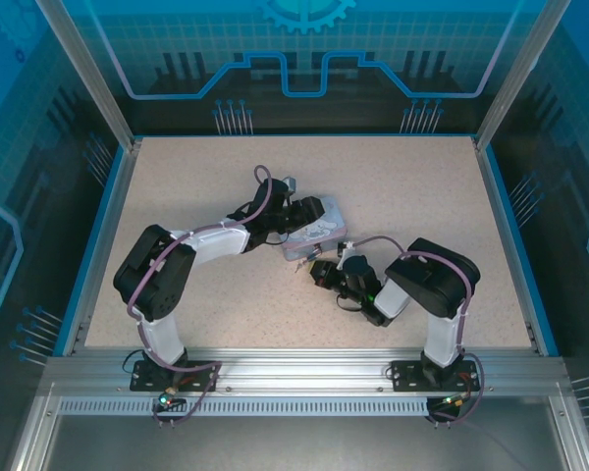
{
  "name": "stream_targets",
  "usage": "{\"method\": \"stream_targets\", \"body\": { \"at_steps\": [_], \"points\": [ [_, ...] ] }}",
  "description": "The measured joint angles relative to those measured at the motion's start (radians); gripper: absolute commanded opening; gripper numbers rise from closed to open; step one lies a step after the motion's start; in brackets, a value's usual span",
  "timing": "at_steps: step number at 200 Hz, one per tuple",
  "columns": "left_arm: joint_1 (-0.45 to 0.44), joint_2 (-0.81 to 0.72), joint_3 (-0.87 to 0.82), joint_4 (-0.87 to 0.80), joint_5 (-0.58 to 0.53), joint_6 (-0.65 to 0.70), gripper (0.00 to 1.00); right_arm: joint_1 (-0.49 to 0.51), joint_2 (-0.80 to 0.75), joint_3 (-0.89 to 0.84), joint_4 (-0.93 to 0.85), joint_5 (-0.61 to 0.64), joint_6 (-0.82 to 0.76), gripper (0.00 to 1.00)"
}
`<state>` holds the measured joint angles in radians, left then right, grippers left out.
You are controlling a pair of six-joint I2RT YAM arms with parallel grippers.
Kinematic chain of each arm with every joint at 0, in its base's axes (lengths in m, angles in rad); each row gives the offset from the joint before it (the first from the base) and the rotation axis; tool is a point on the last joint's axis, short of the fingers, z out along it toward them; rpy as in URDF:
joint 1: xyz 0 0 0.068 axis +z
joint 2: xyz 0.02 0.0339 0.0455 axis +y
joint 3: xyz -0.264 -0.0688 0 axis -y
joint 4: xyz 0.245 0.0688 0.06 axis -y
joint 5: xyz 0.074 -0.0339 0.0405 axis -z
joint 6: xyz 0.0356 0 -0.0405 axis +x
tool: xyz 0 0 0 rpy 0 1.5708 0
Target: Unlock the padlock with the key
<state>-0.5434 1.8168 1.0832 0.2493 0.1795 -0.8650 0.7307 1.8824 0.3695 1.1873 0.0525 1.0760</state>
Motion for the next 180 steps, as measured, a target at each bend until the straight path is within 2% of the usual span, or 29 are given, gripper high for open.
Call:
{"method": "stream_targets", "body": {
  "at_steps": [26,55,83,110,138,151,180],
  "points": [
    [0.0,0.0,0.0,0.0,0.0,0.001,0.64,-0.007,-0.024,-0.013,-0.031,-0.001,-0.013,0.02],
    [0.0,-0.003,0.0,-0.005,-0.001,0.003,0.65,-0.013,-0.036,-0.018,-0.033,-0.011,-0.027,0.19],
    [0.0,-0.019,-0.008,-0.018,-0.008,0.006,0.68,-0.014,-0.061,-0.028,-0.038,-0.008,-0.03,0.26],
    [0.0,-0.061,-0.008,-0.099,-0.02,0.039,0.75,-0.018,-0.093,-0.043,-0.057,-0.004,-0.029,0.36],
    [0.033,-0.126,-0.007,-0.171,-0.022,0.084,0.83,-0.034,-0.162,-0.055,-0.123,-0.003,-0.033,0.55],
    [0.075,-0.146,0.0,-0.192,-0.014,0.111,0.91,-0.051,-0.2,-0.057,-0.166,-0.004,-0.046,0.64],
    [0.179,-0.133,0.065,-0.247,0.013,0.185,0.99,-0.121,-0.316,-0.063,-0.302,-0.008,-0.068,0.94]
  ]
}}
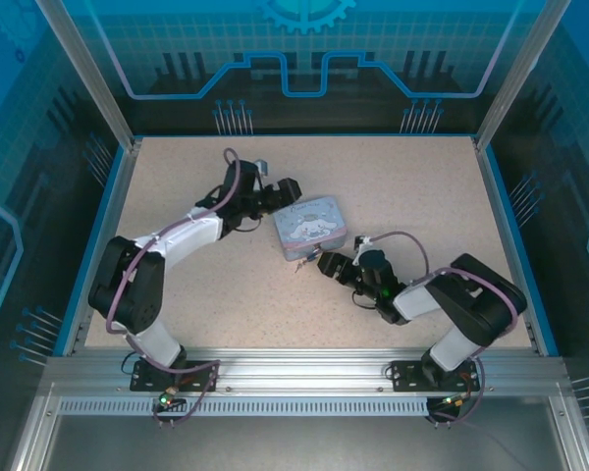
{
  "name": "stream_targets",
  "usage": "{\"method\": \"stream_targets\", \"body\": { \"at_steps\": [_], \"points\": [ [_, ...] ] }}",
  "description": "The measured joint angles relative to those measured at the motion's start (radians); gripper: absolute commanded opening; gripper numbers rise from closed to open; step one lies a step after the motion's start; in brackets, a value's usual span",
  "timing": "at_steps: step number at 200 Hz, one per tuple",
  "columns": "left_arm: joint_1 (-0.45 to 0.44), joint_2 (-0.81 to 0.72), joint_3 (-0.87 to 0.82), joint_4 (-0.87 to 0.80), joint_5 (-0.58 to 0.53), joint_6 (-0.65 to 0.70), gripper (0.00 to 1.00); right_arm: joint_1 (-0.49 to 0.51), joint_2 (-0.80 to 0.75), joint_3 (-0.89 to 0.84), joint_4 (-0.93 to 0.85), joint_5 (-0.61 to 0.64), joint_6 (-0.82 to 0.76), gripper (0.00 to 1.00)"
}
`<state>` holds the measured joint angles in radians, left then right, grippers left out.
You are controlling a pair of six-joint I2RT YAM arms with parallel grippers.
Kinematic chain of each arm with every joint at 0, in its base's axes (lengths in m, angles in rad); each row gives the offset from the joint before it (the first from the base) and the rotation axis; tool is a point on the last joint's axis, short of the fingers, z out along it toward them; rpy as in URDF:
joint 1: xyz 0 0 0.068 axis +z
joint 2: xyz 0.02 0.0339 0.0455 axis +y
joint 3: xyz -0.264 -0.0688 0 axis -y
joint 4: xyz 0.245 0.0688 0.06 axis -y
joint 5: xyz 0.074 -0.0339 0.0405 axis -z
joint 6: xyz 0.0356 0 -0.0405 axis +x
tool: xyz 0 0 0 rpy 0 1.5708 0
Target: Unlock the padlock with the key
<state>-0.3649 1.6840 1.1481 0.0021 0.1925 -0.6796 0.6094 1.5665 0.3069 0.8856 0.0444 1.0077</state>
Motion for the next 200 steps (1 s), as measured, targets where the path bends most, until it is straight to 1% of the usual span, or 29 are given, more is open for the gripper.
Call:
{"method": "stream_targets", "body": {
  "at_steps": [7,11,41,62,80,110,137,182,200],
  "points": [
    [0.016,0.013,0.024,-0.012,0.007,0.019,0.99,-0.022,-0.03,0.001,-0.04,-0.003,-0.006,0.99],
    [0.023,0.022,0.041,-0.021,0.012,0.03,0.99,-0.033,-0.046,0.002,-0.062,-0.01,-0.017,1.0],
    [0.029,0.143,0.183,-0.076,0.058,0.112,0.99,-0.121,-0.132,0.024,-0.22,-0.038,-0.033,1.0],
    [0.029,0.249,0.278,-0.117,0.098,0.155,0.97,-0.149,-0.134,0.062,-0.289,-0.079,-0.037,1.0],
    [0.029,0.311,0.314,-0.151,0.117,0.177,0.94,-0.154,-0.102,0.103,-0.308,-0.121,-0.035,1.0],
    [0.029,0.337,0.315,-0.209,0.157,0.199,0.91,-0.155,-0.016,0.162,-0.295,-0.179,-0.032,1.0],
    [0.029,0.336,0.304,-0.199,0.201,0.208,0.89,-0.162,0.055,0.243,-0.291,-0.217,-0.034,1.0],
    [0.039,0.274,0.169,-0.169,0.205,0.195,0.89,-0.204,0.208,0.407,-0.278,-0.276,-0.052,1.0],
    [0.038,0.245,0.128,-0.169,0.197,0.183,0.9,-0.219,0.23,0.425,-0.263,-0.29,-0.056,1.0]
  ]
}}
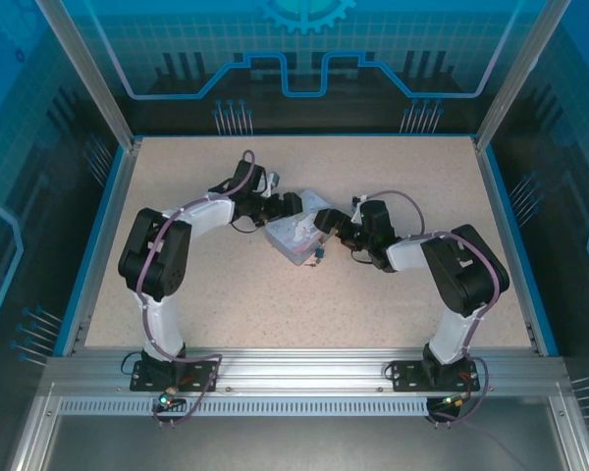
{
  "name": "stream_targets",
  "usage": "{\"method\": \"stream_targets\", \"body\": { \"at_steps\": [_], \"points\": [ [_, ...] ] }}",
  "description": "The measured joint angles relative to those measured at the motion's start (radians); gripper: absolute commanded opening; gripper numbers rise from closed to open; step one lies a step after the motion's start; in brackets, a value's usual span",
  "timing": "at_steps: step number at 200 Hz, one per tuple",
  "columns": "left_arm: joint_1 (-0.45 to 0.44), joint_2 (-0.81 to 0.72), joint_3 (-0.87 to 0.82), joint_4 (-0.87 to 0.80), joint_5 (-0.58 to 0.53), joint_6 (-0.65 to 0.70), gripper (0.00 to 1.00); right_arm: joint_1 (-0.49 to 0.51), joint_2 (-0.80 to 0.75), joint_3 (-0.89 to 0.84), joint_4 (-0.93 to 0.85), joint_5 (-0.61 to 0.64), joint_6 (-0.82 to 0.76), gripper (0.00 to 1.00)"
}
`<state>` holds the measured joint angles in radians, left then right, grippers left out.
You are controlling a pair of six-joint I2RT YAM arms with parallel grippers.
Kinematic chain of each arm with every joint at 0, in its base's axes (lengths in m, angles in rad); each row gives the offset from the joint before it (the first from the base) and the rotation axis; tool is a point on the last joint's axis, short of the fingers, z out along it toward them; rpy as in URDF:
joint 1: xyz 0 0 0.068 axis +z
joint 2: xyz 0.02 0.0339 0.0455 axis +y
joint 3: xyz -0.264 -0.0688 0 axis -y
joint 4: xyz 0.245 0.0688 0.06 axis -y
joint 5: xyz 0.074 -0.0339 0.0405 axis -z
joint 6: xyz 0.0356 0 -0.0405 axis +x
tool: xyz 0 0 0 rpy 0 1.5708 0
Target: Unlock the padlock with the key
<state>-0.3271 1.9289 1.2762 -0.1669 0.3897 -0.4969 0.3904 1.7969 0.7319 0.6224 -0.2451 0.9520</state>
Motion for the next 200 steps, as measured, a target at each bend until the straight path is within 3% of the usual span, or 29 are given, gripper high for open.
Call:
{"method": "stream_targets", "body": {
  "at_steps": [36,86,141,200],
  "points": [
    [0.007,-0.079,-0.04,0.0,-0.037,-0.002,0.91,-0.073,-0.076,-0.068,-0.027,0.003,-0.021,0.99],
    [0.027,-0.332,-0.191,0.067,-0.124,-0.025,0.91,-0.122,-0.306,-0.137,-0.144,-0.087,-0.089,0.68],
    [0.029,-0.614,-0.426,0.127,-0.156,-0.093,0.94,-0.1,-0.303,-0.225,-0.2,-0.188,-0.09,0.55],
    [0.029,-0.758,-0.539,0.127,-0.175,-0.138,0.96,-0.018,-0.179,-0.204,-0.194,-0.205,-0.072,0.43]
  ]
}}
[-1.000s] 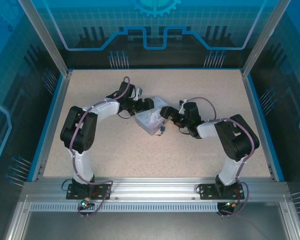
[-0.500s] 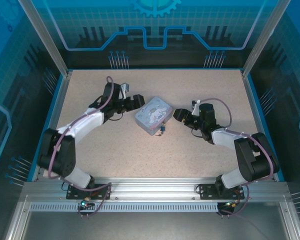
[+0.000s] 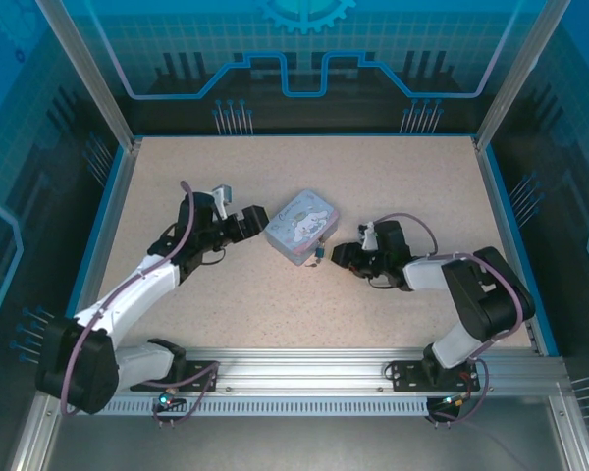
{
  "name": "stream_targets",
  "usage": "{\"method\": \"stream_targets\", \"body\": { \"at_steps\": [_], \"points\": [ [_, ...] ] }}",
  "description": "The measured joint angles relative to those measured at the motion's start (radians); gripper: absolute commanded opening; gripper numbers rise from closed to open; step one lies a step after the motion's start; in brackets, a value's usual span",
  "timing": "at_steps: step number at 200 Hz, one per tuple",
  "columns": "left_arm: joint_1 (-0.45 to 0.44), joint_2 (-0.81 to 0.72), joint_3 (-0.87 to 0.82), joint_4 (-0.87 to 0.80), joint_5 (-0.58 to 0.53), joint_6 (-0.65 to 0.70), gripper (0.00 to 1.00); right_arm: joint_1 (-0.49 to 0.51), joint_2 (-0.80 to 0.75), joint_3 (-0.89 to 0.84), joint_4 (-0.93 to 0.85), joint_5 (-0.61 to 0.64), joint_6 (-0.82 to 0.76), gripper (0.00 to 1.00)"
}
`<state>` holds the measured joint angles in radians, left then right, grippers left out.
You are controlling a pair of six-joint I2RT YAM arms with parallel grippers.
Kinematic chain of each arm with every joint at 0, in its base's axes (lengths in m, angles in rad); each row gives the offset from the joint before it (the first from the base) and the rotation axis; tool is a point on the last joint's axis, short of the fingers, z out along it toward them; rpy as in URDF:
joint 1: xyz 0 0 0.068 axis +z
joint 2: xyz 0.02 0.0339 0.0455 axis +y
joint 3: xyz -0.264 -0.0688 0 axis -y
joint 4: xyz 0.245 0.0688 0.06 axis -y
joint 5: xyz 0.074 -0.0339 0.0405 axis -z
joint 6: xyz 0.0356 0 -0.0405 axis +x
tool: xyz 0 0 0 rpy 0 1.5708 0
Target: Unlock the padlock with the key
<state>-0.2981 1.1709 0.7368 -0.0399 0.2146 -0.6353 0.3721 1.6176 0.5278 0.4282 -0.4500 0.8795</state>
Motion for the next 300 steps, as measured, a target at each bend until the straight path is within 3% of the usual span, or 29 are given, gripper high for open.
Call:
{"method": "stream_targets", "body": {
  "at_steps": [113,201,260,300],
  "points": [
    [0.001,-0.056,-0.023,-0.008,-0.02,-0.021,0.97,0.034,0.151,0.064,0.15,-0.008,0.075,0.3],
    [0.002,-0.056,-0.023,-0.009,-0.021,-0.021,0.97,0.043,0.203,0.075,0.232,-0.014,0.105,0.26],
    [0.002,-0.056,-0.023,-0.014,-0.021,-0.021,0.97,0.058,0.231,0.077,0.282,-0.002,0.121,0.11],
    [0.002,-0.056,-0.023,-0.016,-0.02,-0.021,0.97,0.066,0.232,0.076,0.291,0.012,0.123,0.09]
  ]
}}
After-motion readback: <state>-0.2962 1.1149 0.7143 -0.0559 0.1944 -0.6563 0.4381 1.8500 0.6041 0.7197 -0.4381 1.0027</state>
